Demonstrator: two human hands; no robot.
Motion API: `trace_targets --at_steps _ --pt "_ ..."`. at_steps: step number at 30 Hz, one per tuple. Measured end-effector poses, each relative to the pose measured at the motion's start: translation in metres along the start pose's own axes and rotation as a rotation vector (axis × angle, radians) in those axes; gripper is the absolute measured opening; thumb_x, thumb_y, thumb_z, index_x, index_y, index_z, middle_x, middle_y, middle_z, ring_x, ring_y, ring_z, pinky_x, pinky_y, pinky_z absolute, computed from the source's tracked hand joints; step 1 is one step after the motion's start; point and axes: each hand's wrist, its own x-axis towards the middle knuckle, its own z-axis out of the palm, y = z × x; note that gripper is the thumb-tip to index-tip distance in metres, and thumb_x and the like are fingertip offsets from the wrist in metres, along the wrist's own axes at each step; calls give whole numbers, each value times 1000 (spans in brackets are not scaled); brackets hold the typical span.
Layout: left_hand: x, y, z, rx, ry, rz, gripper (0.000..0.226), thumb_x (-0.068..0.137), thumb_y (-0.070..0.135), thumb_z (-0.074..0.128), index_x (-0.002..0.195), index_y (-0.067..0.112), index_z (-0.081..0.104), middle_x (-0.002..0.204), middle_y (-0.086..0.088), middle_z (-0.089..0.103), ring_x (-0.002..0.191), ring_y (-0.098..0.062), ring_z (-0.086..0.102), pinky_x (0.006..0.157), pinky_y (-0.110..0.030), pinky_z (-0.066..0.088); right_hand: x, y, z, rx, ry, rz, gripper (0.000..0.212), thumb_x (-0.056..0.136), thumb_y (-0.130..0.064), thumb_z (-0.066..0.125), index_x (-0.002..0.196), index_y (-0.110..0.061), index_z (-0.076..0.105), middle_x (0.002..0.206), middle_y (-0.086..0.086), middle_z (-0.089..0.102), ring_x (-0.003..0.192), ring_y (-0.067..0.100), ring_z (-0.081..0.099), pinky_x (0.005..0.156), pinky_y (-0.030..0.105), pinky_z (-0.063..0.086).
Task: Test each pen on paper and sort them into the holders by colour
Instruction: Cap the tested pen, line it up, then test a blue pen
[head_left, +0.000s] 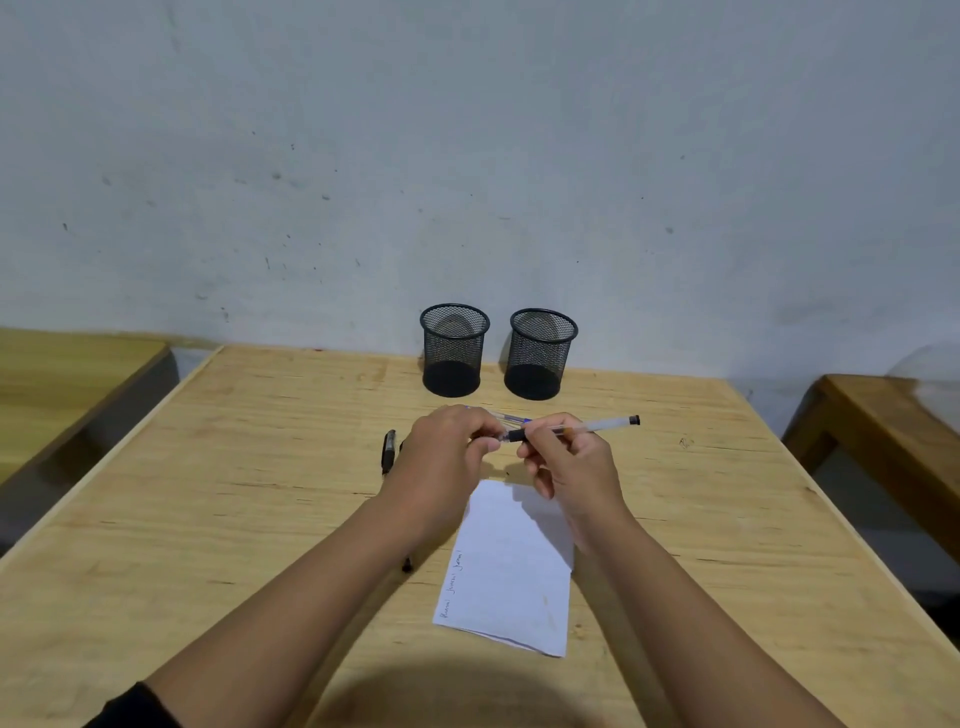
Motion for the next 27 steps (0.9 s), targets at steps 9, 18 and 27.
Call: trace_targets --at_steps 9,18,27 --pt "-12 -1 -10 86 -23 26 17 86 3 54 89 16 64 88 0 65 80 -9 48 67 -17 30 -14 0 4 -118 -81 -111 17 87 -8 61 72 -15 64 50 -6 50 44 7 37 43 17 30" --pt "-4 -20 -53 -49 4 -105 22 86 0 51 90 17 65 84 3 64 75 -5 53 62 -2 35 -36 -3 15 -131 -6 -130 11 80 -9 70 81 -19 74 57 -19 63 53 -4 51 55 9 39" --pt "-8 -19 -60 -340 -12 -125 23 88 18 57 99 37 63 99 12 69 98 0 60 86 -20 45 -70 18 40 -243 -4 -37 20 78 -10 71 89 -26 70 68 -5 64 61 2 55 61 9 45"
